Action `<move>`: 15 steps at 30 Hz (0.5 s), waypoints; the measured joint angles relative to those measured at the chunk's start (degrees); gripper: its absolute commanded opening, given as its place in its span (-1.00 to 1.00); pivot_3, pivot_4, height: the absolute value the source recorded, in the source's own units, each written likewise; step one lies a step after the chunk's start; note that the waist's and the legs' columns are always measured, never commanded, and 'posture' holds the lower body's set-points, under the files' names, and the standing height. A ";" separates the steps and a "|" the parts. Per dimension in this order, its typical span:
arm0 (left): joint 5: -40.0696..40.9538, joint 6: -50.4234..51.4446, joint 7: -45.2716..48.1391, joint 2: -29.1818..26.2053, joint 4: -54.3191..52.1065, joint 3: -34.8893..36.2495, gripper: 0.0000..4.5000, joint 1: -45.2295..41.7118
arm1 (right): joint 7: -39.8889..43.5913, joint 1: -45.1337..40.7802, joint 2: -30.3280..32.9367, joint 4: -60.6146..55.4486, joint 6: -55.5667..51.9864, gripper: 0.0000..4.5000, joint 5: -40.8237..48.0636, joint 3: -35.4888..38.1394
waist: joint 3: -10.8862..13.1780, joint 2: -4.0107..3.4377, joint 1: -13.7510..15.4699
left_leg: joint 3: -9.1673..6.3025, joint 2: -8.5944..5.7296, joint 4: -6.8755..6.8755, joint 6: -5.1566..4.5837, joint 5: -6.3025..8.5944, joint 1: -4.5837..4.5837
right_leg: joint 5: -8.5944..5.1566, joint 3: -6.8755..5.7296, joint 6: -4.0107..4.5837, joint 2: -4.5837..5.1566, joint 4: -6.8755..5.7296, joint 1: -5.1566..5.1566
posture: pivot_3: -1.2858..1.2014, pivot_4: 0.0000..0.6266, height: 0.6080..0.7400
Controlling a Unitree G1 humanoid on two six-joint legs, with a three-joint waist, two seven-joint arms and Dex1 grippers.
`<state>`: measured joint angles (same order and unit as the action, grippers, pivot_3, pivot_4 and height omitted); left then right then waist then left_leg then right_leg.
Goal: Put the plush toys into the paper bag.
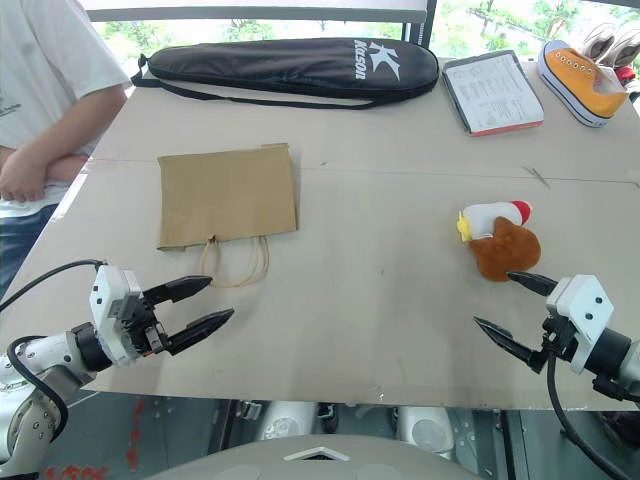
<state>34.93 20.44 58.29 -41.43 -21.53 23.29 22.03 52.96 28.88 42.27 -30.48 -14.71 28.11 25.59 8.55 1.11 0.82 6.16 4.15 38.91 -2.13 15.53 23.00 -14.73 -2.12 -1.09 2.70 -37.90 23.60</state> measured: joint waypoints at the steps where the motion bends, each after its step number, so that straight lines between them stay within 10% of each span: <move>1: 0.00 0.00 0.00 0.00 0.00 0.00 0.99 0.00 | 0.00 0.00 0.00 0.00 0.00 1.00 0.00 0.00 | 0.00 0.00 0.00 | 0.00 0.00 0.00 0.00 0.00 0.00 | 0.00 0.00 0.00 0.00 0.00 0.00 | 0.03 -0.52 1.00; 15: -10.97 -20.15 10.28 -8.73 19.99 3.44 0.99 -9.15 | -4.11 -13.92 0.97 -13.57 -8.39 1.00 10.07 -10.58 | -0.07 0.21 0.09 | 0.19 -0.05 -0.35 -0.02 0.01 -0.10 | -0.01 0.02 0.03 0.08 0.17 0.02 | 0.03 -0.52 1.00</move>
<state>23.96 0.28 68.57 -50.17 -1.54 26.73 12.88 48.84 14.96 43.23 -44.05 -23.10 38.18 15.01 8.47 1.32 0.91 6.35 4.10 38.56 -2.15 15.54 22.90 -14.74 -2.10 -1.06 2.78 -37.73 23.62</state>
